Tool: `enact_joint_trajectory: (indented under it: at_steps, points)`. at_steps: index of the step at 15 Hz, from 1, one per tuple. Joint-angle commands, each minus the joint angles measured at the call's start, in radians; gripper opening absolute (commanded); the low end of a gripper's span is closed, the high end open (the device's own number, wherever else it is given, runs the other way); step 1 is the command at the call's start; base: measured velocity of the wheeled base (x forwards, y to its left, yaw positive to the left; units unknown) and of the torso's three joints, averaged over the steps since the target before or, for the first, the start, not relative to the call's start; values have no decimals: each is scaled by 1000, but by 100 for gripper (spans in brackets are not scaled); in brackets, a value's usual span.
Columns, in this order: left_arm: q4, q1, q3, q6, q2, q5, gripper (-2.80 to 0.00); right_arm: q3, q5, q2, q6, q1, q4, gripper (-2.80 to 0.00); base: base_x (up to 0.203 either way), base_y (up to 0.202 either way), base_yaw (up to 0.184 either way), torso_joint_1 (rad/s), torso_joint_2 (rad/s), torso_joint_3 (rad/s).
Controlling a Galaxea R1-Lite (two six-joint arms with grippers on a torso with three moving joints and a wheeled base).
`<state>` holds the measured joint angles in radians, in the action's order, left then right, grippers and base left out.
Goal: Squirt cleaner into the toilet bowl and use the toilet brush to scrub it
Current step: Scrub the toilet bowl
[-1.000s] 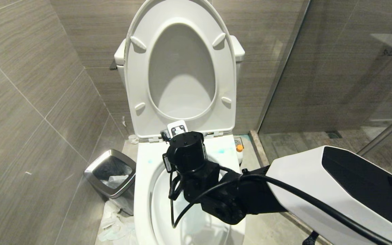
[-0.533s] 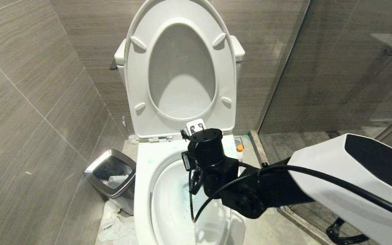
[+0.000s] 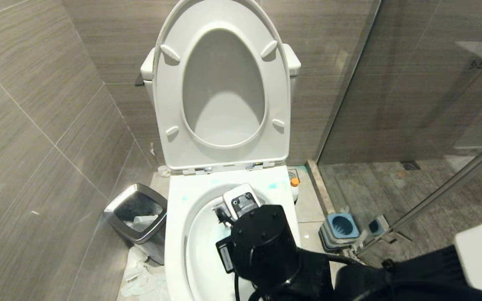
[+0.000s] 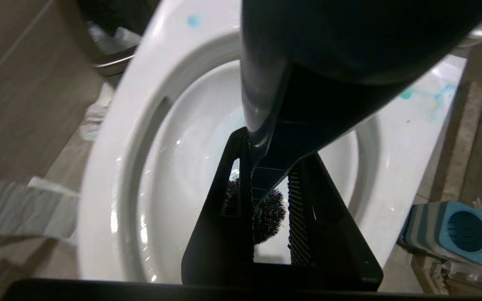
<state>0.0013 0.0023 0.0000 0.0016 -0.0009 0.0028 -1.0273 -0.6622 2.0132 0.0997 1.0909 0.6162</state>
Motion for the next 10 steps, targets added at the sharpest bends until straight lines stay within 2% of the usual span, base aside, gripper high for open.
enact_joint_trajectory:
  at_steps: [1, 3, 5, 7, 10]
  points:
    - [0, 1, 0, 0, 1, 0, -280, 41, -16, -47, 14, 86, 4, -280, 0, 0, 0, 0, 0, 0]
    - [0, 1, 0, 0, 1, 0, -280, 6, -19, -21, 29, 103, 4, -280, 0, 0, 0, 0, 0, 0]
    - [0, 1, 0, 0, 1, 0, -280, -103, -33, 31, 46, 99, 2, -280, 0, 0, 0, 0, 0, 0]
    - [0, -1, 0, 0, 1, 0, -280, -214, -46, 103, 41, 64, 0, -280, 0, 0, 0, 0, 0, 0]
    - [0, -1, 0, 0, 1, 0, -280, -354, -44, 217, -13, -34, -1, -280, 0, 0, 0, 0, 0, 0]
